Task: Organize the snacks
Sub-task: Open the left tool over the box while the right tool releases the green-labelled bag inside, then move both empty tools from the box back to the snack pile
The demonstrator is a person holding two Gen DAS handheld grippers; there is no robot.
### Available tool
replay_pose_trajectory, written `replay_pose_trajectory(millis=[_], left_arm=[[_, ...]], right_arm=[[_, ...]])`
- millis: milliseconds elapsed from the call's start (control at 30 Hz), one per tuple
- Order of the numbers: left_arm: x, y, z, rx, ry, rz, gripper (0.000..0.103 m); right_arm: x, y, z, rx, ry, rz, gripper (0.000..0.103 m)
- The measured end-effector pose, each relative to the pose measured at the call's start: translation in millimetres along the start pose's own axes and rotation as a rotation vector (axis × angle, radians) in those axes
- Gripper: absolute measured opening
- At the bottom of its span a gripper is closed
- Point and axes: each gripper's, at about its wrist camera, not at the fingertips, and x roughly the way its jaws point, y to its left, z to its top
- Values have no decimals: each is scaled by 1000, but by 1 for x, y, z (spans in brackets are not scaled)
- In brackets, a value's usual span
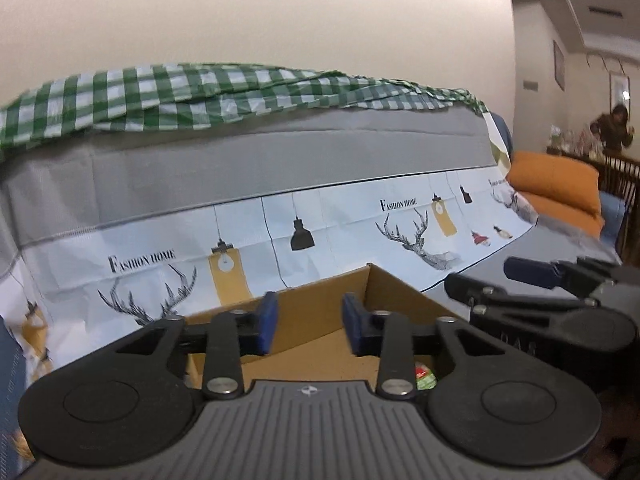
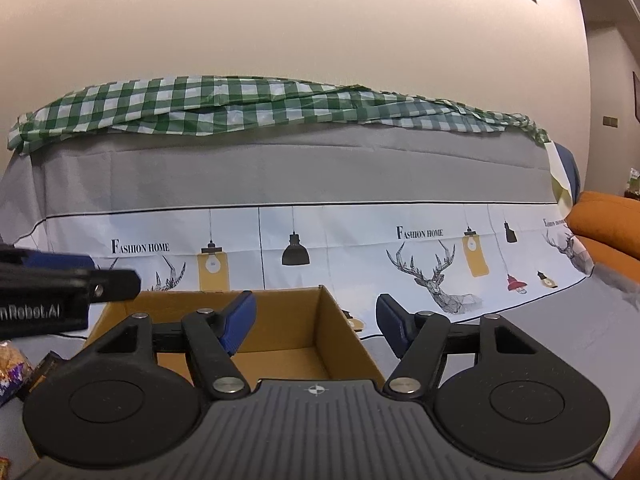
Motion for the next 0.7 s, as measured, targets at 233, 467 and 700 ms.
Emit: replay_pose_trajectory(millis=[233, 467, 700], left_arm=[[-35, 19, 16, -78, 16, -13, 25], [-71, 54, -3, 130, 4, 119, 26], [-53, 113, -82, 33, 244, 334, 22]], right_arm=[[-8, 5, -3, 62, 1, 68, 20], [-24, 25, -5, 60, -20, 131, 21], [-25, 52, -9, 40, 7, 194, 22]])
